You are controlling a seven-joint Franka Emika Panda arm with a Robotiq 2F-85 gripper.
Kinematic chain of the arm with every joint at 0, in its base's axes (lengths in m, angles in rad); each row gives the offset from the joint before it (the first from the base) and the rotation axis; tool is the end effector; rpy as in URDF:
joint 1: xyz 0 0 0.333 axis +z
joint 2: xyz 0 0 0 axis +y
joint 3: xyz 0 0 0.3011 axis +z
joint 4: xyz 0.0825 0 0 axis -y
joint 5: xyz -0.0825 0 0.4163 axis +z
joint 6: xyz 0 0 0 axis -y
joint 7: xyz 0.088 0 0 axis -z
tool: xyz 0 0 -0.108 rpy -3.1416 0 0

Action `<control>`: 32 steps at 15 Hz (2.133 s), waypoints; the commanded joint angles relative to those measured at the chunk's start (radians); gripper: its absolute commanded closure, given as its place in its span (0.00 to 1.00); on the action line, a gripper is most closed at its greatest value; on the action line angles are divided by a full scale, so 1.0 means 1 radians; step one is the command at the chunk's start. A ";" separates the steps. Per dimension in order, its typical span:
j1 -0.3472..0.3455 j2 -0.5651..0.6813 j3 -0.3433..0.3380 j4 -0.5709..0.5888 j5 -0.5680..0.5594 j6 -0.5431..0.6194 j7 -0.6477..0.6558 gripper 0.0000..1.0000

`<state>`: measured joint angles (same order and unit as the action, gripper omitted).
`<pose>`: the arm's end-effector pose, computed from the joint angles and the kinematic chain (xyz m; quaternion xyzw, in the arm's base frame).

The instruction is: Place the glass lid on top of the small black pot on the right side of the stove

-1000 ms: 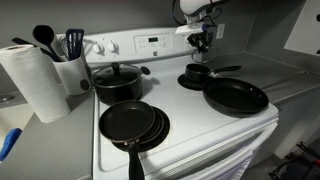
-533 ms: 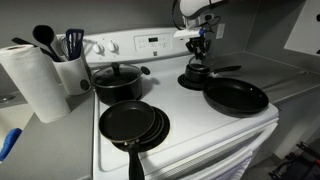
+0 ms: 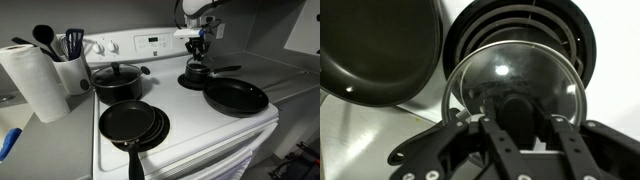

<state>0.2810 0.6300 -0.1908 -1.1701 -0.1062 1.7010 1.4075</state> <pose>0.7390 0.0916 0.4049 0.8002 -0.5882 0.0421 0.1094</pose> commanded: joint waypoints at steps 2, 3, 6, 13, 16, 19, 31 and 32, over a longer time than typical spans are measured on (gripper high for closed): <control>-0.068 -0.096 0.071 -0.122 0.033 0.086 0.042 0.85; -0.078 -0.104 0.081 -0.139 0.038 0.098 0.046 0.85; -0.104 -0.130 0.104 -0.189 0.064 0.133 0.050 0.85; -0.132 -0.189 0.114 -0.320 0.129 0.265 0.125 0.85; -0.137 -0.209 0.117 -0.362 0.142 0.310 0.148 0.85; -0.146 -0.220 0.125 -0.384 0.162 0.319 0.146 0.85; -0.186 -0.242 0.155 -0.365 0.292 0.299 0.078 0.85; -0.185 -0.245 0.152 -0.358 0.284 0.297 0.082 0.85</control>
<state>0.1183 0.4256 -0.0552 -1.5140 0.1636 1.9919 1.5104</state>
